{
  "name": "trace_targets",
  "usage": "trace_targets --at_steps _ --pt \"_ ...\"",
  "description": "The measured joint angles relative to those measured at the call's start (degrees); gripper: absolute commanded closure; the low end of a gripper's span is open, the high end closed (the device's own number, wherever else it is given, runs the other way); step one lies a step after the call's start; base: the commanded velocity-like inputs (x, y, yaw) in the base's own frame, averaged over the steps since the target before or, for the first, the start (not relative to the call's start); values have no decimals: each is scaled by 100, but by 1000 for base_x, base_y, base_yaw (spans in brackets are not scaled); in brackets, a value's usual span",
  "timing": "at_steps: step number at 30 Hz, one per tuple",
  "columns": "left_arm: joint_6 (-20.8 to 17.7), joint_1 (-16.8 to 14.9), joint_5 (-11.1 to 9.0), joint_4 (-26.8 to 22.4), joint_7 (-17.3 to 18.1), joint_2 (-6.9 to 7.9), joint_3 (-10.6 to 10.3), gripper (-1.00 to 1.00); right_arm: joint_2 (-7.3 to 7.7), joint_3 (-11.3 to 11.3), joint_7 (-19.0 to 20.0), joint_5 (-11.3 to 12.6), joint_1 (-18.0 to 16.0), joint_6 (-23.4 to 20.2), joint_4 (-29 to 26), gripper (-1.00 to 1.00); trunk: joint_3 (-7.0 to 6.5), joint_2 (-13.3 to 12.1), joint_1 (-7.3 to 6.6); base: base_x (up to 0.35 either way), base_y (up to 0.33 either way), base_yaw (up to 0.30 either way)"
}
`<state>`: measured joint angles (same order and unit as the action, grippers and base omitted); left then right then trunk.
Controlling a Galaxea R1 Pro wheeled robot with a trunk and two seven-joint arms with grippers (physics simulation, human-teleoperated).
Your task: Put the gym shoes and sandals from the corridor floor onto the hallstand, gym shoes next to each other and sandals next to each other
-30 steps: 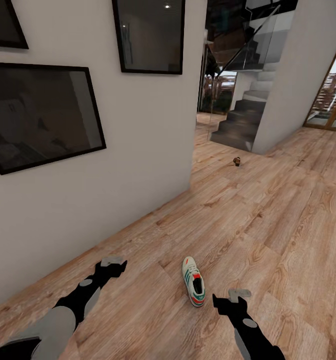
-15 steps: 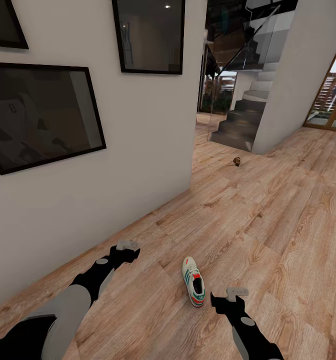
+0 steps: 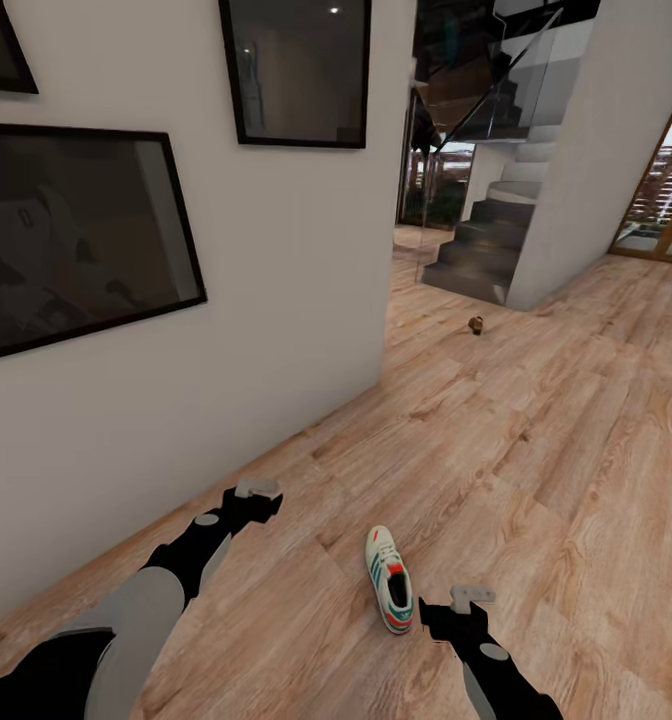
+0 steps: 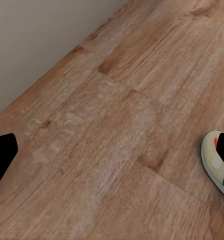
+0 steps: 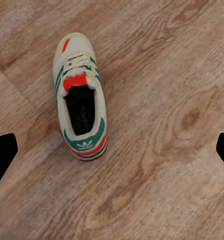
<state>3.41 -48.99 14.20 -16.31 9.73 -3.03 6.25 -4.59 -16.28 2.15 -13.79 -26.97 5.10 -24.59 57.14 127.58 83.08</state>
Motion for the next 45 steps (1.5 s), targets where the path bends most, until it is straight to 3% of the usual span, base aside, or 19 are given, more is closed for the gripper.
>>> trace_targets --at_steps 14,45 --pt "10 42 4 -3 3 -3 -193 -100 0 1 0 0 -2 4 55 -100 1 0 3 179 0 0" --pt "30 51 0 -6 13 -87 -226 -100 4 -9 -17 -1 2 6 42 -100 93 0 3 99 72 76"
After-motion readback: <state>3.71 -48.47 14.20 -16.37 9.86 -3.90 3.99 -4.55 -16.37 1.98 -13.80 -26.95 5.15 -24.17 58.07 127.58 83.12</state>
